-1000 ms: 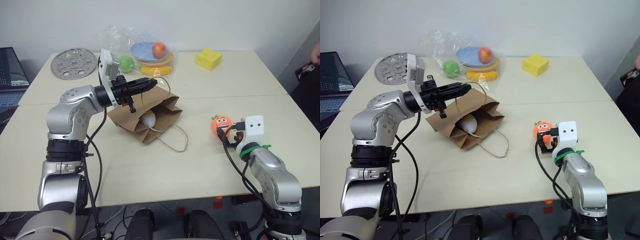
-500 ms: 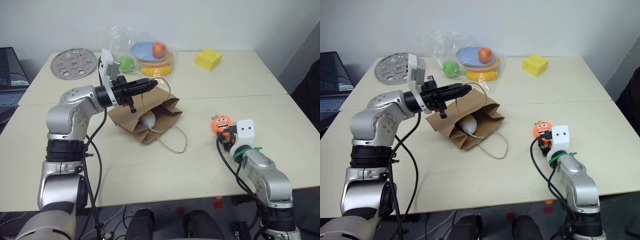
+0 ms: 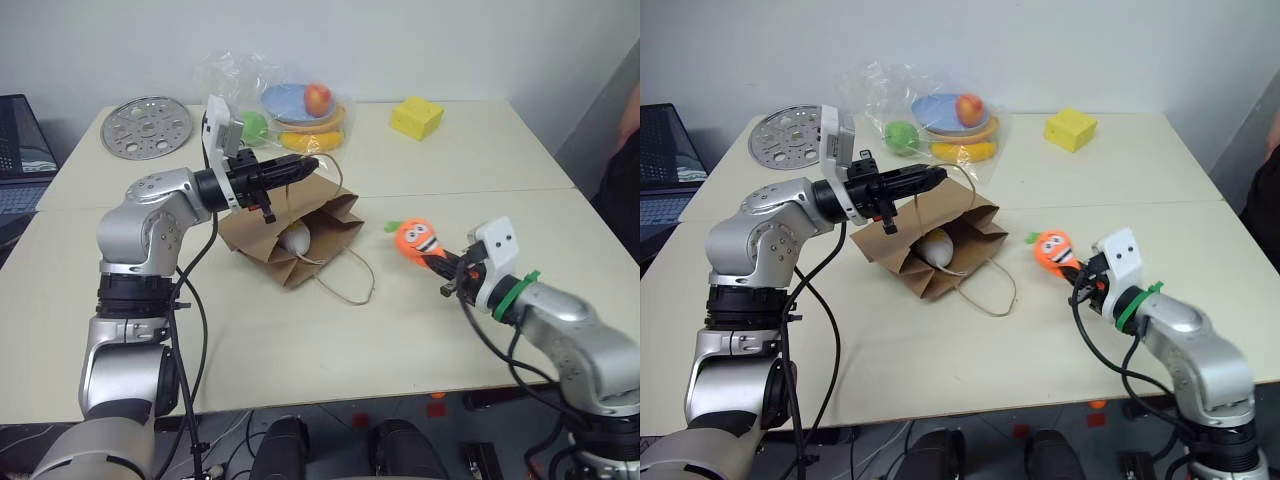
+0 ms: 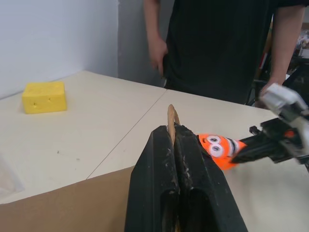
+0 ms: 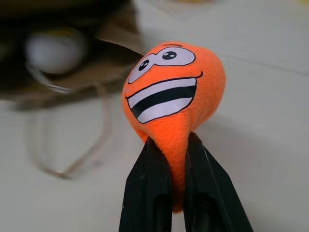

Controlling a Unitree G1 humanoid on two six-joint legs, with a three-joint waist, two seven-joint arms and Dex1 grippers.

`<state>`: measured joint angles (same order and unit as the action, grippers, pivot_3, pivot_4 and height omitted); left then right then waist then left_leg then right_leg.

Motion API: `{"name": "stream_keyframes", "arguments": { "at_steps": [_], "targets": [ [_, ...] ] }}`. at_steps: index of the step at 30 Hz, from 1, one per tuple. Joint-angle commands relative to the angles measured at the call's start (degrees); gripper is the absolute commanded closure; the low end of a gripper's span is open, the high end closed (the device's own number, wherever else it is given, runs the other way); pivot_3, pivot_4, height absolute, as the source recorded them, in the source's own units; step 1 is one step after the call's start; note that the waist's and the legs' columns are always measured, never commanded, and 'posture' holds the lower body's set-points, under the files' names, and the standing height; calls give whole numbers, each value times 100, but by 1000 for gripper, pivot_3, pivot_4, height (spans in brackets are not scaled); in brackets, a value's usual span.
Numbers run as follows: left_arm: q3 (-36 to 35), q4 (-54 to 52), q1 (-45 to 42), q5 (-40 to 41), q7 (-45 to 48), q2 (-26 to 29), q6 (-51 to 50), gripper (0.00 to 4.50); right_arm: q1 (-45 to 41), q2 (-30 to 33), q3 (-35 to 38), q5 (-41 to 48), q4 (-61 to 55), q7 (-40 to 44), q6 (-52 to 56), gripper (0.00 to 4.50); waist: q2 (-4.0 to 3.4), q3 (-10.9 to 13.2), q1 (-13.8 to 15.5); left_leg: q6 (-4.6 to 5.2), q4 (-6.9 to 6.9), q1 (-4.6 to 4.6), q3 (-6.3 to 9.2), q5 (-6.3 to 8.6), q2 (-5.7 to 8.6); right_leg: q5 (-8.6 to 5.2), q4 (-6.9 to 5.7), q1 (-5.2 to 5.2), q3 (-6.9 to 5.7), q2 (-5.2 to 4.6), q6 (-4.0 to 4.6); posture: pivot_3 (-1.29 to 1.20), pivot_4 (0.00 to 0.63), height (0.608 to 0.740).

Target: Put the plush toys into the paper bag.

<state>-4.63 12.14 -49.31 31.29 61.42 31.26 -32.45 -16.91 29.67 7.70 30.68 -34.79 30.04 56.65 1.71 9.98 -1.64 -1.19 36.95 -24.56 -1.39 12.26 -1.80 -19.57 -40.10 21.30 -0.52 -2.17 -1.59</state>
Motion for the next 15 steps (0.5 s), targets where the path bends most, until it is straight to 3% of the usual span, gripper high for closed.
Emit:
{"name": "stream_keyframes", "arguments": {
  "at_steps": [1, 4, 9, 15],
  "targets": [
    [20, 103, -293, -32, 128, -27, 181, 4500, -476, -232, -179, 416, -166, -196, 429, 4480, 1, -1, 3, 0, 1, 0, 3, 0, 1, 0, 0, -2, -2, 0, 0, 0, 150, 740],
    [59, 194, -384, -37, 180, -83, 221, 4500, -912, -847, -583, 235, 212, -687, 452, 4480, 1, -1, -1, 1, 1, 1, 5, -1, -1, 0, -2, -1, -1, 0, 1, 0, 150, 740],
    [84, 163, -417, -35, 236, -129, 205, 4500, -1448, -1290, -1390, -356, 1146, -978, 150, 4480, 1, -1, 5, 2, 1, -13, 0, -1, 6, 0, 6, 10, 2, -3, 1, 0, 150, 740],
    [73, -50, -338, 58, 300, -63, 53, 4500, -1970, -1646, -1695, -978, 2437, -1092, -528, 4480, 1, -1, 9, 1, 0, -14, 2, -1, 4, 1, 4, 14, -2, -3, 1, 0, 150, 740]
  ]
}}
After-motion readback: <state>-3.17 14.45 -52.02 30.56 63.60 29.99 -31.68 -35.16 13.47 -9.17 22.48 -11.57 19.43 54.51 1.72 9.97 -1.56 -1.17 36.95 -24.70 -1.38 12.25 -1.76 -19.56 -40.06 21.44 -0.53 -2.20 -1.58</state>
